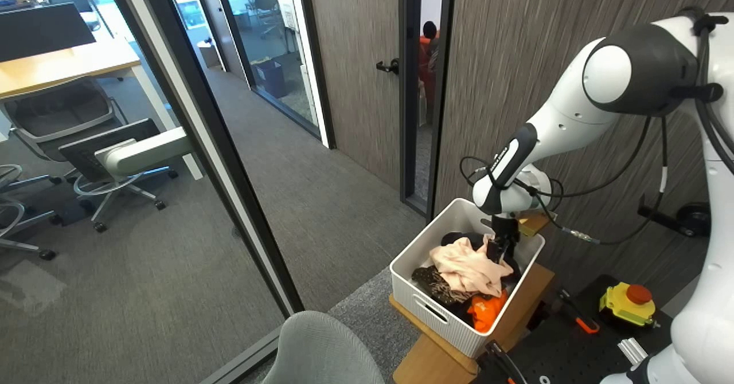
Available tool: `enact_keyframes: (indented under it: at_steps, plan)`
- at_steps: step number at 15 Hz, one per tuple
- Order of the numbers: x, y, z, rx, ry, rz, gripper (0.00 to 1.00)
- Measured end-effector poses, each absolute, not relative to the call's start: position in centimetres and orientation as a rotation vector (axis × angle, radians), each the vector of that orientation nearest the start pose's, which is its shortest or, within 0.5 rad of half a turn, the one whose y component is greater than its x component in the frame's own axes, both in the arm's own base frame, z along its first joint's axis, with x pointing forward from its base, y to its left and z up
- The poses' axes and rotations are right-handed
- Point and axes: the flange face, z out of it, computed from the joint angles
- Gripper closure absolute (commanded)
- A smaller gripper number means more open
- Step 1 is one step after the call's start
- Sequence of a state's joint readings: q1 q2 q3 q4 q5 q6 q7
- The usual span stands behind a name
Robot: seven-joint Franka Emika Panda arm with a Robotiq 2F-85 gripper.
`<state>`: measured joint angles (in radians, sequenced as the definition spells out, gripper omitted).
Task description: Remove the black clothing from the bin and hang it on the back of the chair
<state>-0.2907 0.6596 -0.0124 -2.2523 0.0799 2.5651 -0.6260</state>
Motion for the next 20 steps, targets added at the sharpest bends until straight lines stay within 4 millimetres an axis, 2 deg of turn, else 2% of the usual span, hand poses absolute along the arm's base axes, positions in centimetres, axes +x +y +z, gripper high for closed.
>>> enact_keyframes:
  at_steps: [1,2,3,7,12,14,15,17,20]
  plan:
    - [45.3,-14.3,4.5,-2.911,-0.369,0.441,0.00]
    - [45.5,-14.3,4.5,-2.912,-0.374,0.438,0.17]
    - [45.7,-14.4,4.6,-2.915,-0.380,0.433,0.26]
    - [46.4,-14.3,4.8,-2.924,-0.405,0.418,0.58]
    - [46.5,-14.2,4.9,-2.920,-0.415,0.413,0.92]
    - [46.6,-14.1,5.1,-2.910,-0.420,0.407,0.95]
    - [46.6,-14.0,5.3,-2.901,-0.426,0.403,0.91]
    - [46.7,-13.8,6.0,-2.876,-0.443,0.392,0.91]
    - [46.7,-13.1,8.2,-2.813,-0.519,0.356,0.90]
